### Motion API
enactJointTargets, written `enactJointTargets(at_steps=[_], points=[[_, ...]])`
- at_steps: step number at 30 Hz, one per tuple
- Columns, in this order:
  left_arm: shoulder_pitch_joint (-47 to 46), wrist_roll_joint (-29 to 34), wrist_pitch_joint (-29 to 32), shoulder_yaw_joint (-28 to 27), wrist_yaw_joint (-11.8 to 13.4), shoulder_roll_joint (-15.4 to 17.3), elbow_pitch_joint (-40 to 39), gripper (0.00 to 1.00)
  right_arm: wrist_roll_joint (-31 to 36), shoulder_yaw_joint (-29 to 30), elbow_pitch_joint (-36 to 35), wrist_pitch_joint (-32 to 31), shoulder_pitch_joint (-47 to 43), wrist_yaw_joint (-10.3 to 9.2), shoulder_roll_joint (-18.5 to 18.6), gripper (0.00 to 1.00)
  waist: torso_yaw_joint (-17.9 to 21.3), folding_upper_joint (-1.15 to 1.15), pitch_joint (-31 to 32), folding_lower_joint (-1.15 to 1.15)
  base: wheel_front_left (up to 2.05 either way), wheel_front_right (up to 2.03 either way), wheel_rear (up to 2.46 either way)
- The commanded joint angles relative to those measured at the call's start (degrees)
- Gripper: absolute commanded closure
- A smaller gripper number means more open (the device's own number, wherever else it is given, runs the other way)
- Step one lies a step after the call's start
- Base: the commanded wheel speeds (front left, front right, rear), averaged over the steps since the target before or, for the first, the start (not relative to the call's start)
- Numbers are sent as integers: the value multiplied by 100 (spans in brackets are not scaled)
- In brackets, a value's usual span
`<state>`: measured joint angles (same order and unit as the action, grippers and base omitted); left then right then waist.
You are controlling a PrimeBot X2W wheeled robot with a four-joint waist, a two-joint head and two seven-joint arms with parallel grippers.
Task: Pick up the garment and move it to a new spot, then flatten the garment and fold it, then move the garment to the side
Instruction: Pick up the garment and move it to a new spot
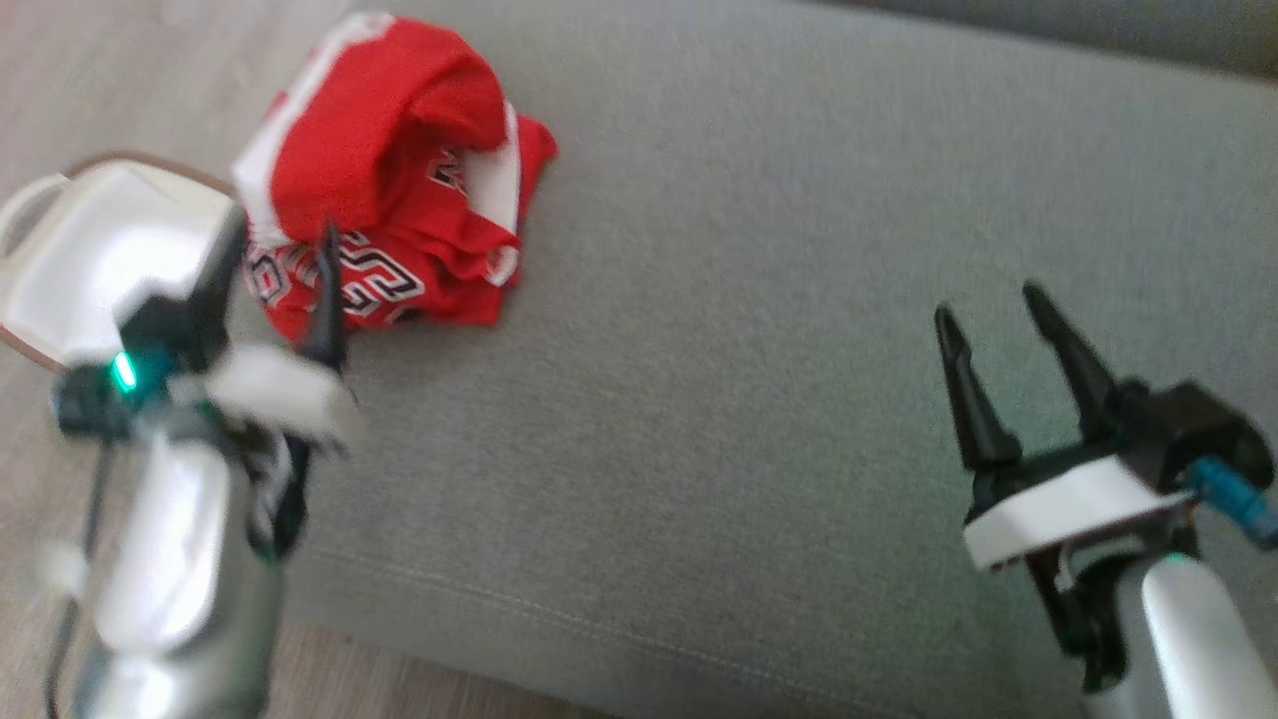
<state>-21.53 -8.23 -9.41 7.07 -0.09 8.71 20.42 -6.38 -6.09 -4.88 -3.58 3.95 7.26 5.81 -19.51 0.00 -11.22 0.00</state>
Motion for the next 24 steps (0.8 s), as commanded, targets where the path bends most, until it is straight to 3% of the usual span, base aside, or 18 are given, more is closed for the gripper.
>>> enactJointTargets(at_steps=[1, 10, 18, 19, 20, 24], points=[[-346, -12, 76, -211, -37, 228, -91, 0, 39, -154, -238, -23, 230, 23, 76, 0, 242, 0, -439, 0, 0, 0, 0], [-2004, -106, 1198, -199, -338, 653, 1331, 0, -32, -253, -280, -45, 588, 23, 175, 0, 604, 0, -1202, 0, 0, 0, 0], [-2907, -12, 1943, -116, -350, 1018, 2706, 0, -65, -284, -199, 20, 704, 23, 154, 0, 730, 0, -1370, 0, 0, 0, 0], [-2985, -10, 1961, -104, -358, 1037, 2801, 58, -67, -277, -191, 22, 709, 23, 152, 0, 730, 0, -1373, 0, 0, 0, 0], [-3057, -13, 1939, -101, -355, 1048, 2871, 100, -67, -270, -185, 24, 713, 23, 149, 0, 727, 0, -1375, 0, 0, 0, 0], [-3237, 66, 1392, -104, -156, 1128, 2909, 100, -62, -236, -157, 50, 716, 23, 134, 0, 719, 0, -1271, 0, 0, 0, 0]])
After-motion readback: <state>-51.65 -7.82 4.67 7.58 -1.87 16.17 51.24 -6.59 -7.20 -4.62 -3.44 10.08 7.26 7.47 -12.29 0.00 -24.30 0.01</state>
